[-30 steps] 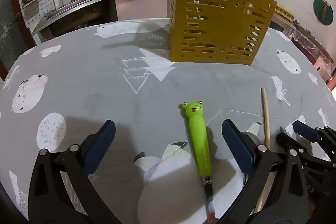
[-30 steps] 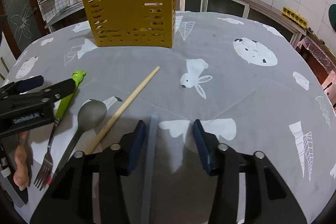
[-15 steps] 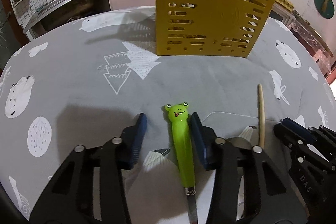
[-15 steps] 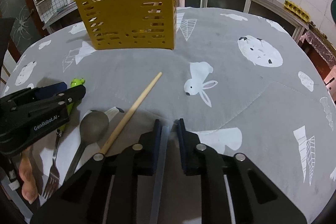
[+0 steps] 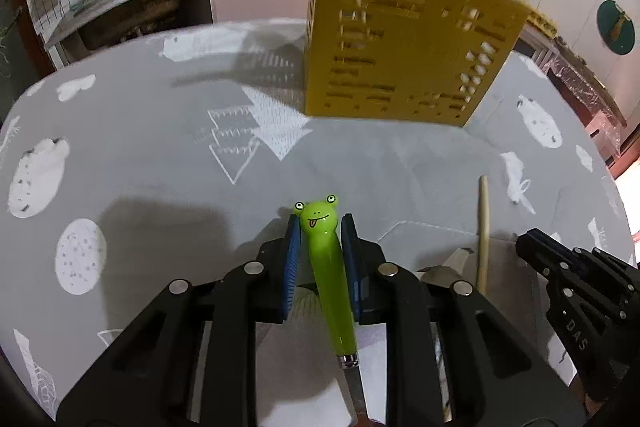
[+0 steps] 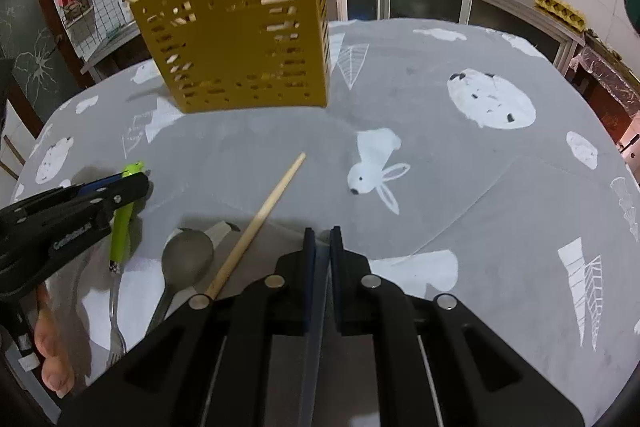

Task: Organize utensils
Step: 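Lift the fork and spoon with both tools and carry them above the yellow holder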

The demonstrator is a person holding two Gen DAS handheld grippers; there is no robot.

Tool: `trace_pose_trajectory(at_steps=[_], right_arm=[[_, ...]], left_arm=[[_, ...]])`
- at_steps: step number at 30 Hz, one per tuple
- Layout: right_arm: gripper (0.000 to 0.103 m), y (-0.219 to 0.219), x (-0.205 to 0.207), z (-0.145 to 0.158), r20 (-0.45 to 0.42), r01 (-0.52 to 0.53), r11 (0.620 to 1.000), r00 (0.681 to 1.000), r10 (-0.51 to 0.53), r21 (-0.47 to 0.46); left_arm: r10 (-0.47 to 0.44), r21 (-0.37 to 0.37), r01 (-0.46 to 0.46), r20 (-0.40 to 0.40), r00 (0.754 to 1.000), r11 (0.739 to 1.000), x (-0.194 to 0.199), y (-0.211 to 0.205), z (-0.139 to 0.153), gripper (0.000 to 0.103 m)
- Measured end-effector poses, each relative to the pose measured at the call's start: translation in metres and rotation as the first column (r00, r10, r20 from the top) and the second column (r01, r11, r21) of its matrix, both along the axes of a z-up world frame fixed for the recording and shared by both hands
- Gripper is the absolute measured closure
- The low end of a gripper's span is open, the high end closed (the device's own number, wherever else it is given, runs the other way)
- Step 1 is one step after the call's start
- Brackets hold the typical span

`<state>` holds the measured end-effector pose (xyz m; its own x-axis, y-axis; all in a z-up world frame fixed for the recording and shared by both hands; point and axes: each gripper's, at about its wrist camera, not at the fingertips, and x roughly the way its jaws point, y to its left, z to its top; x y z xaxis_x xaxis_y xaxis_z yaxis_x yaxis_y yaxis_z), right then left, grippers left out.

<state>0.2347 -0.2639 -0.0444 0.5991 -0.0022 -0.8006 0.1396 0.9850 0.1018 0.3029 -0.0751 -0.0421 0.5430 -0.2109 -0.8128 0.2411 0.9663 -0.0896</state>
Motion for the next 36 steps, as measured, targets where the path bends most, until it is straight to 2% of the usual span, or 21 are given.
trace_pose_trajectory(at_steps=[3, 7, 14, 20, 25, 27, 36], right_arm=[[0.095, -0.002, -0.003, 0.01, 0.037, 0.008, 1.0, 0.999, -0.008, -0.002], [0.095, -0.005, -0.012, 0.032, 0.127, 0.019, 1.0, 0.992, -0.019, 0.001], [0.096, -0.009, -0.029, 0.067, 0.281, 0.047, 0.999, 0.959, -0.038, -0.026], [0.096, -0.013, -0.043, 0.082, 0.387, 0.069, 0.996, 0.921, -0.043, -0.054], [0.096, -0.018, -0.053, 0.09, 0.455, 0.09, 0.995, 0.888, -0.065, -0.035], [0.096, -0.018, -0.055, 0.091, 0.474, 0.094, 0.995, 0.878, -0.066, -0.036], [0.096, -0.022, -0.055, 0.097, 0.516, 0.095, 0.995, 0.854, -0.064, -0.035]], left_arm=[[-0.002, -0.005, 0.002, 0.06, 0.998, 1.0, -0.009, 0.002, 0.016, 0.084], [0.004, -0.009, -0.003, 0.153, 0.988, 1.0, -0.023, 0.006, 0.039, 0.084], [0.018, 0.004, -0.02, 0.289, 0.957, 1.0, -0.045, 0.016, 0.067, 0.084], [0.036, -0.02, -0.031, 0.348, 0.937, 0.999, -0.06, 0.03, 0.08, 0.084], [0.069, -0.031, -0.061, 0.412, 0.908, 0.998, -0.071, 0.042, 0.089, 0.084], [0.072, -0.02, -0.071, 0.443, 0.894, 0.997, -0.075, 0.043, 0.092, 0.085], [0.07, -0.01, -0.075, 0.502, 0.862, 0.997, -0.081, 0.042, 0.102, 0.085]])
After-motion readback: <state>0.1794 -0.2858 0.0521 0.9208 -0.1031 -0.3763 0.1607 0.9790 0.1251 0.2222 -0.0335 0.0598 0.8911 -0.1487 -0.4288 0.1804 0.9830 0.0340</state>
